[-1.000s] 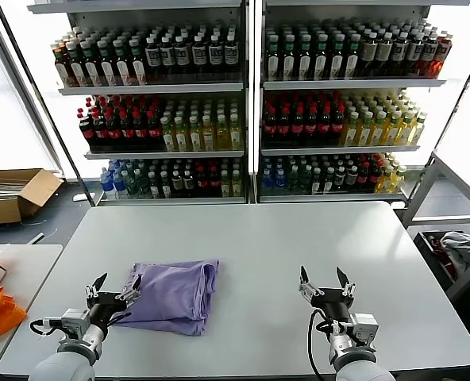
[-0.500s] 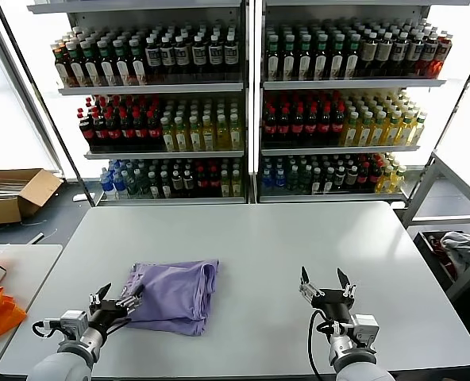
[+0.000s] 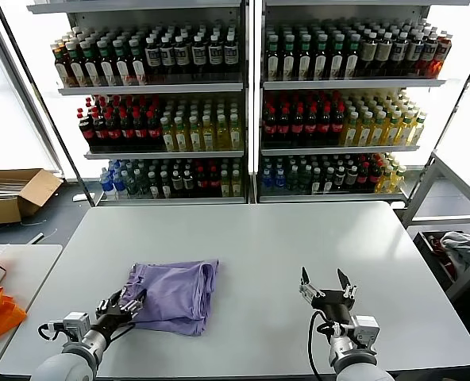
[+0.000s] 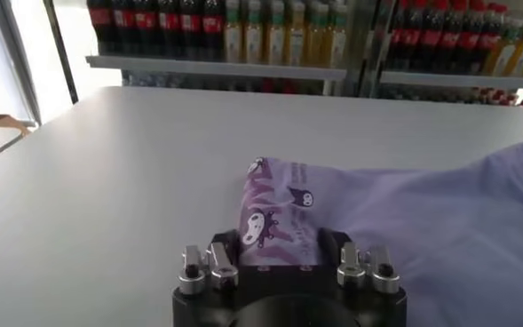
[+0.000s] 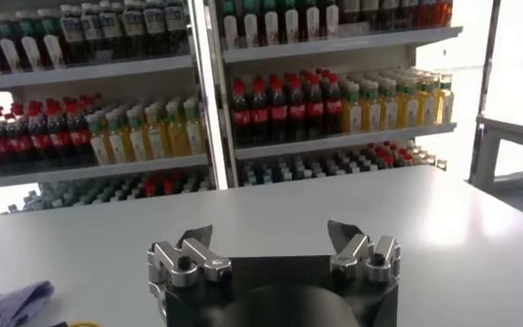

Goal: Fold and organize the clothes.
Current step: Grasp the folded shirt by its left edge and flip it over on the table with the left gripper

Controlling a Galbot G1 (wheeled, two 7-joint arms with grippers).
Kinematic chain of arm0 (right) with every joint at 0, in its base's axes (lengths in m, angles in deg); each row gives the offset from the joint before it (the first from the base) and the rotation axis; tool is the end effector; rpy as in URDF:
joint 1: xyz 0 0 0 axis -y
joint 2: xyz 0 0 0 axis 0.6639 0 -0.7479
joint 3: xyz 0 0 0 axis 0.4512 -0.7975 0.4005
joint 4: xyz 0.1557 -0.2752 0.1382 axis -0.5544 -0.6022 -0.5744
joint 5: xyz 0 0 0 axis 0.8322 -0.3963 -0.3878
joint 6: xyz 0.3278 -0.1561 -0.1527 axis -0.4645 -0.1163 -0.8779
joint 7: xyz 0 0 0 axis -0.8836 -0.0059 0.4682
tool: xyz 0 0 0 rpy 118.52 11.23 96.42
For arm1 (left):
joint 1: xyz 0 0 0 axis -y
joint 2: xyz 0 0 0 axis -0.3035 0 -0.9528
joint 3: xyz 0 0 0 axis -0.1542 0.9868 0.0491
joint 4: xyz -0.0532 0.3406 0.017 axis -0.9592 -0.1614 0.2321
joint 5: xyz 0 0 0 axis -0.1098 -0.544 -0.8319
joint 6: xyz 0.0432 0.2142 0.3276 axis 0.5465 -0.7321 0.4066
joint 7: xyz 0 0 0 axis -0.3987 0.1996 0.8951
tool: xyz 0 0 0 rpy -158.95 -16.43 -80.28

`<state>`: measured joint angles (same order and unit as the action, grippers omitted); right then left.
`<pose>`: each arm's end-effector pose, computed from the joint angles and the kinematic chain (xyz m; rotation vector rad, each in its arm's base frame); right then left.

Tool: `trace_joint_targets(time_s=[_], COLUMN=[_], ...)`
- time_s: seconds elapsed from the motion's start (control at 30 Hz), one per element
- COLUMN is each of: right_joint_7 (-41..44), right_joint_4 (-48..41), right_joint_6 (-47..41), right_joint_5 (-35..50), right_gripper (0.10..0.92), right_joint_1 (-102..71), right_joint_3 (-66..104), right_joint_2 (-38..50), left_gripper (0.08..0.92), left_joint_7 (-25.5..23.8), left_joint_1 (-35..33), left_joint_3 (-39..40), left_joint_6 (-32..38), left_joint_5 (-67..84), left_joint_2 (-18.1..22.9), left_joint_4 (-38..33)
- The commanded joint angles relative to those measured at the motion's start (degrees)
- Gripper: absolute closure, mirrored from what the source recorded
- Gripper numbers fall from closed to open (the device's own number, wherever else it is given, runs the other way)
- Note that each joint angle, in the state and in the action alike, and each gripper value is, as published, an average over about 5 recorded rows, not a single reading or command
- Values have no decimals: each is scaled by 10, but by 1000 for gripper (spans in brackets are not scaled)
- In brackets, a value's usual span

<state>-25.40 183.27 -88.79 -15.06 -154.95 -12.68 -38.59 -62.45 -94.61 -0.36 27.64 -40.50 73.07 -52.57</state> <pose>0.2407 0.0208 -0.2392 -0.0174 -2.8808 -0.1179 0.2745 0.1230 -0.3125 -0.0973 -2.6080 0.0907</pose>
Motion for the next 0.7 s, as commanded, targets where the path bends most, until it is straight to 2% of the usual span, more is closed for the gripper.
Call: trace_joint_targets(time_s=[0.03,0.53,0.7], right_joint_7=[0,1,1], right_joint_4=[0,-1,-5], right_joint_6=[0,-1,-3], right_joint_5=[0,1,1], right_gripper=[203,203,203], right_joint_1=[1,8,13], right_joint_3=[-2,-1,-2], right_joint_2=[-1,3,6], left_gripper=[420,848,884], left_joint_7=[-4,5,12], left_joint_1=[1,0,-4], left_joint_3=[1,-19,-83], left_joint_6=[-6,11,16], left_joint_5=[20,-9,1], left_joint_2=[0,-2,-34], left_joint_4=[2,-1,-14])
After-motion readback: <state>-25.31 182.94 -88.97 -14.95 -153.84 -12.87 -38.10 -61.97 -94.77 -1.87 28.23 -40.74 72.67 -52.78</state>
